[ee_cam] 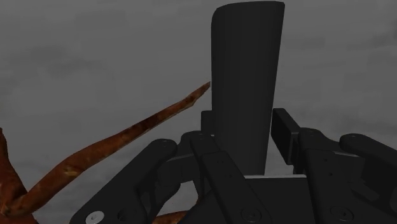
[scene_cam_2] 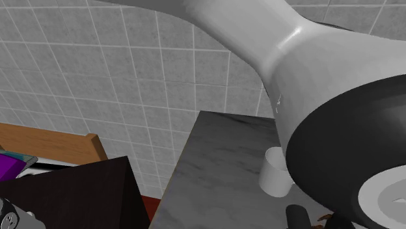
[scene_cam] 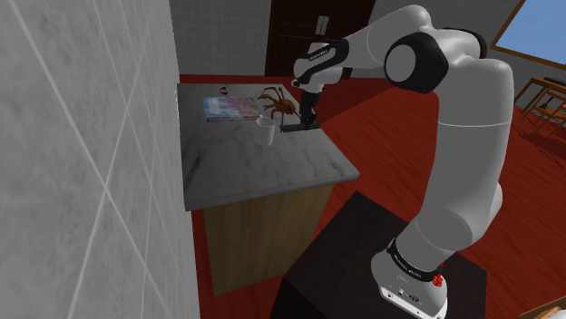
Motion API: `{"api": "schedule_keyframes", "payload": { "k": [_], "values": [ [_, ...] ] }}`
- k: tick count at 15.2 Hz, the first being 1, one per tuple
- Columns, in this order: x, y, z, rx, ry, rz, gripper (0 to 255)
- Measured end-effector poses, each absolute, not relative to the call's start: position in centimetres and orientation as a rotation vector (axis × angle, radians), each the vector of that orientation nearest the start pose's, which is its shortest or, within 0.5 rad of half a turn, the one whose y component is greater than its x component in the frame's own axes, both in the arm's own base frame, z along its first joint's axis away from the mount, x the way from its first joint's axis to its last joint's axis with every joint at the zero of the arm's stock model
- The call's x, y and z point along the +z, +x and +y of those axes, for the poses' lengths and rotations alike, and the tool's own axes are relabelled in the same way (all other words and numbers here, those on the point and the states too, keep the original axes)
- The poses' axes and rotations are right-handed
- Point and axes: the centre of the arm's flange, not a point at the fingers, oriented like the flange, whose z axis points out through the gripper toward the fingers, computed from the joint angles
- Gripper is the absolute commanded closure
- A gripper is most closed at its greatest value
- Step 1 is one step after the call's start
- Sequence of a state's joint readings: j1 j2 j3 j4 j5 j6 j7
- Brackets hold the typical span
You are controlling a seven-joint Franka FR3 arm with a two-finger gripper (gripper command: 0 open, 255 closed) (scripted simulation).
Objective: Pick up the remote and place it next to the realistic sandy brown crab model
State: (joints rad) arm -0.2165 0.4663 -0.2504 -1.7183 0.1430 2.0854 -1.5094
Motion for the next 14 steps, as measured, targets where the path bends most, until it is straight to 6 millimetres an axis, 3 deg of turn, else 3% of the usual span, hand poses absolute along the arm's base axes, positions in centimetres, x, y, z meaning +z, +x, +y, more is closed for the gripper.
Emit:
{"api": "schedule_keyframes", "payload": {
  "k": [6, 12, 13, 14],
  "values": [
    [28.6, 59.4, -27.3, 0.059, -2.700, -1.454, 255],
    [28.1, 59.4, -27.4, 0.059, -2.701, -1.453, 255],
    [28.1, 59.4, -27.4, 0.059, -2.701, -1.453, 0],
    [28.1, 59.5, -27.4, 0.059, -2.701, -1.454, 0]
  ]
}}
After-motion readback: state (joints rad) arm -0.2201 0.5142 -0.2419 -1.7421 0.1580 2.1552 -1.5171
